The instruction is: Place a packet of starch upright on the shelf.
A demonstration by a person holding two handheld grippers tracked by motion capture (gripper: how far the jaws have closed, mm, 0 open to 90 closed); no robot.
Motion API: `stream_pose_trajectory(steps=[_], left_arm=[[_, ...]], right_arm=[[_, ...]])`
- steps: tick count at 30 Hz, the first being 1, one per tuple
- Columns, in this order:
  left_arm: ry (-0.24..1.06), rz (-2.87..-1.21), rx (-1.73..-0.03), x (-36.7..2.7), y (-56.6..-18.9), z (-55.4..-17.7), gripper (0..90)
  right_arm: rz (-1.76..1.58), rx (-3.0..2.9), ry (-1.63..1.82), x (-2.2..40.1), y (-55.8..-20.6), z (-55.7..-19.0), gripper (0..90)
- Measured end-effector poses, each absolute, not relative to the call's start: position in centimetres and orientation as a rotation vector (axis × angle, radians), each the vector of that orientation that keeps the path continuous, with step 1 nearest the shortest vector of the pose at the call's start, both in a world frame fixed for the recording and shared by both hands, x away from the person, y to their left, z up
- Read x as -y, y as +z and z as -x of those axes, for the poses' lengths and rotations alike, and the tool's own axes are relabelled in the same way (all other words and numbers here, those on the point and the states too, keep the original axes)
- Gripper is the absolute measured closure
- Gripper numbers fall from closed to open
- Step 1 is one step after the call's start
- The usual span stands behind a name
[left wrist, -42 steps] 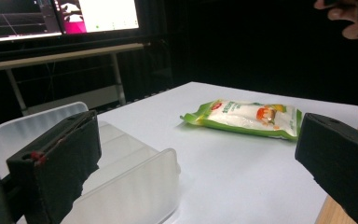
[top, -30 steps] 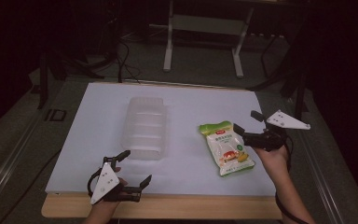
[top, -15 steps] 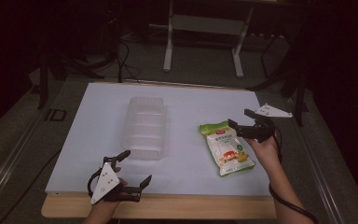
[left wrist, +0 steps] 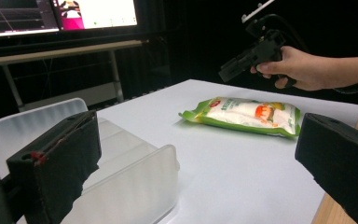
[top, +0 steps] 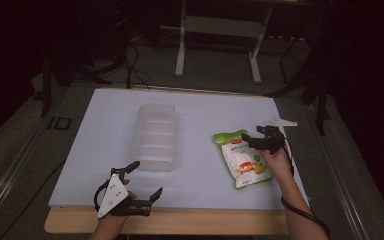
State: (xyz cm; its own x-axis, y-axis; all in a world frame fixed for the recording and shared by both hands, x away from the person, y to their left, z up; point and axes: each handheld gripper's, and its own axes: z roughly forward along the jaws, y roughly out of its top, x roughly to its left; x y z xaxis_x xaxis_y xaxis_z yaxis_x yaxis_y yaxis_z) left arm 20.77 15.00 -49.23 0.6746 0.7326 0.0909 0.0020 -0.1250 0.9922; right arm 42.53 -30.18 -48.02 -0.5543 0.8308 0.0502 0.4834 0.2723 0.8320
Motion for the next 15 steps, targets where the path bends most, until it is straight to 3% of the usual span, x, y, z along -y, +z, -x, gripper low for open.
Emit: stream_pose_trajectory(steps=[15], left_arm=[[0.712,-1.600,-0.638,-14.8,-49.4,-20.8,0.3]], right_arm=[[-1.257,-2.201,1.038,30.3,-51.2,-44.5,24.7]])
